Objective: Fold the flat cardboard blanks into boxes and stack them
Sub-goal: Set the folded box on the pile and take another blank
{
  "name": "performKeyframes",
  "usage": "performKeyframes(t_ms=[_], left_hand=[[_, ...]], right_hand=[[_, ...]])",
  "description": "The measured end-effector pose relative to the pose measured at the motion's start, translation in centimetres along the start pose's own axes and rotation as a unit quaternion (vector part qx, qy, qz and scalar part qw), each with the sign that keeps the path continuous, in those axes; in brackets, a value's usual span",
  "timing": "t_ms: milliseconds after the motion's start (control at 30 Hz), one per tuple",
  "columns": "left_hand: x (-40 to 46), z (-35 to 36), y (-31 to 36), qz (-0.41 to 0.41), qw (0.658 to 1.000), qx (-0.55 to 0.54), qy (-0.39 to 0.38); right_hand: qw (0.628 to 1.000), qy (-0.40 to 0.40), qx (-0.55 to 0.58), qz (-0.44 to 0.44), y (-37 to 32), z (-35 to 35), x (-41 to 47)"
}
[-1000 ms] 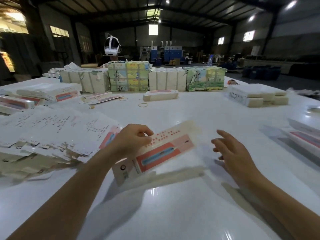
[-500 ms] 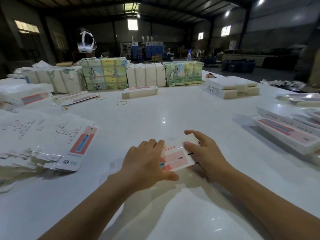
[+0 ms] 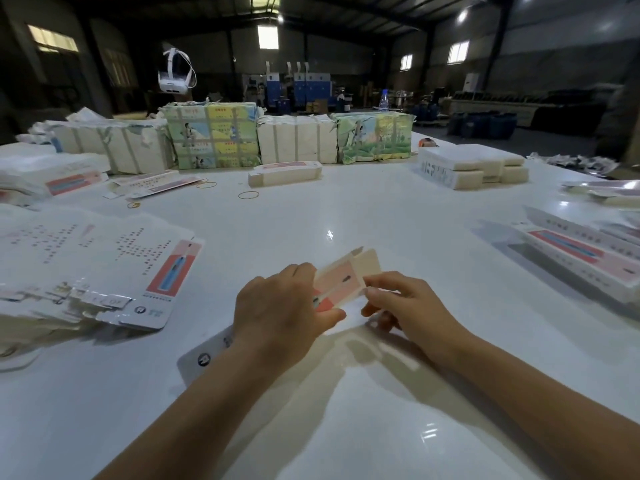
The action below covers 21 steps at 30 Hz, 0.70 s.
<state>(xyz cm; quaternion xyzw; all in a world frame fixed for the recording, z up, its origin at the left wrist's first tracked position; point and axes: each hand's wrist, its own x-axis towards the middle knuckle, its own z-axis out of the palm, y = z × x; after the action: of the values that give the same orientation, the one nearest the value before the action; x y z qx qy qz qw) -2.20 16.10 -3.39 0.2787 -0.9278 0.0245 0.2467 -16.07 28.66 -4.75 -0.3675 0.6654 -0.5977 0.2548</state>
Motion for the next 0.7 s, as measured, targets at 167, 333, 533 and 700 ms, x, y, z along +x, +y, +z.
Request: performKeyframes(t_ms=[167, 333, 533, 700], left_hand=[[0.0, 0.0, -0.3, -0.013, 0.993, -0.071, -0.093], [0.0, -0.3, -1.2, -0.026, 0.974, -0.163, -0.153], [-0.2, 0.0, -1.0, -0.038, 0.975, -0.183, -0.120], [-0.4, 0.2, -0.4, -0.022, 0.979, -0.168, -0.110]], right_hand=[[0.997, 0.016, 0.073, 0.031, 0.3, -0.5, 0.5], [0.994, 0.093, 0.042, -0.024, 0.2, -0.6, 0.5], [0.978, 0.187, -0.017, -0.095, 0.0, -0.1, 0.0], [0.984, 0.110, -0.062, -0.123, -0.5, 1.0, -0.7]])
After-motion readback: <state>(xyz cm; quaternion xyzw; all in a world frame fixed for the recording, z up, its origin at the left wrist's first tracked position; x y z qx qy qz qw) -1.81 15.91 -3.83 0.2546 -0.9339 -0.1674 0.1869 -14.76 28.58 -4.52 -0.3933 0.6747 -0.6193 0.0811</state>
